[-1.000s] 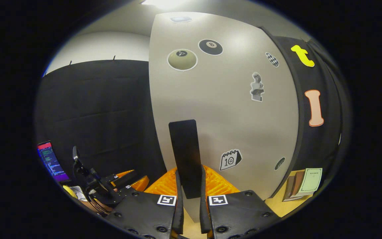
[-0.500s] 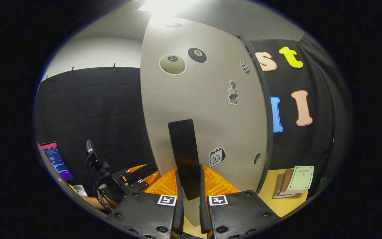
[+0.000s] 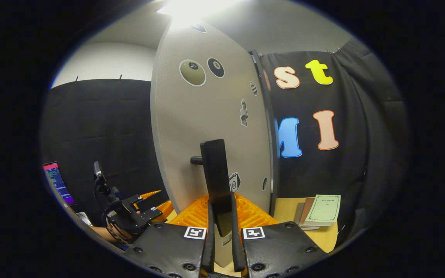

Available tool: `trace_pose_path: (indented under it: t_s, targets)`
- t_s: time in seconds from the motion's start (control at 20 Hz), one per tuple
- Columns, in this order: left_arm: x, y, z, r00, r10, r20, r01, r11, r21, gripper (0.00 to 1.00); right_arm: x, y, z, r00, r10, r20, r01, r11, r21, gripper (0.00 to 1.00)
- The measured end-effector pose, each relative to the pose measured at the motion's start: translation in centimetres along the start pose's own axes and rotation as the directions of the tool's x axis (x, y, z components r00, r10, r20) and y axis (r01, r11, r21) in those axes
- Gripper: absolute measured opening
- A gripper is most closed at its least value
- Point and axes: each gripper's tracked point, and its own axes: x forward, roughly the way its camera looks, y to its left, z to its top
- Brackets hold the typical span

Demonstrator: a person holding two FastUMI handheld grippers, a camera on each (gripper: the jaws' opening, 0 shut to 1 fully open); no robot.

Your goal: Open the cabinet door with the right hand, grasp the bottle in the cabinet with the left hand and place it on the coaster, then close the cabinet door with the right hand.

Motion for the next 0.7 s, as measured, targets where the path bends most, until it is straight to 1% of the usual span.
trace_pose_path:
  t_s: [0.05,0.1,0.2,0.25,0.35,0.4,0.45,0.5,0.55,0.6,0.65,0.7]
  targets:
    - [-0.1,-0.6,0.0,1.0,0.0,0.0,0.0,1.0,-0.002,0.8,-0.1,-0.7,0.0,1.0,-0.023,0.001,0.023,1.0,-0.003,0.17]
    - [-0.3,-1.2,0.0,1.0,-0.001,0.0,0.001,1.0,-0.002,0.82,-0.1,-1.6,0.3,0.999,-0.051,0.007,0.051,0.999,-0.006,0.2]
    - [-0.7,-2.2,0.2,1.0,-0.005,0.002,0.005,1.0,0.006,0.8,0.3,-2.8,0.3,0.995,-0.099,0.018,0.099,0.995,-0.011,0.19]
    - [-0.9,-2.6,0.3,1.0,-0.006,0.002,0.006,1.0,0.012,0.8,0.3,-3.0,0.4,0.994,-0.107,0.023,0.107,0.994,-0.005,0.19]
    - [-1.0,-3.1,0.4,1.0,-0.005,0.002,0.004,1.0,0.023,0.8,0.8,-2.1,0.9,0.996,-0.068,0.05,0.066,0.997,0.039,0.17]
    - [-1.3,-3.3,0.5,1.0,-0.001,0.004,0.001,1.0,0.027,0.8,1.0,-1.9,1.3,0.997,-0.046,0.065,0.043,0.998,0.049,0.19]
    - [-1.6,-3.6,0.8,1.0,0.002,0.008,-0.002,1.0,0.03,0.8,1.2,-1.8,1.3,0.997,-0.04,0.068,0.038,0.999,0.038,0.2]
    - [-1.9,-3.7,1.0,1.0,0.005,0.01,-0.006,0.999,0.035,0.8,1.1,-2.3,1.3,0.996,-0.053,0.071,0.052,0.999,0.011,0.2]
    - [-2.1,-3.8,1.1,1.0,0.01,0.012,-0.011,0.999,0.041,0.8,0.8,-2.9,1.6,0.995,-0.064,0.077,0.065,0.998,-0.014,0.16]
    - [-2.1,-3.9,1.1,1.0,0.016,0.012,-0.016,0.999,0.046,0.8,0.3,-3.0,1.9,0.994,-0.065,0.086,0.067,0.997,-0.024,0.16]
    - [-2.1,-4.1,1.1,1.0,0.019,0.011,-0.019,0.999,0.046,0.82,-0.3,-2.6,1.9,0.995,-0.048,0.089,0.05,0.999,-0.021,0.15]
    - [-2.0,-4.4,1.1,1.0,0.02,0.009,-0.021,0.999,0.041,0.8,-0.9,-2.0,1.7,0.996,-0.032,0.088,0.033,0.999,-0.016,0.2]
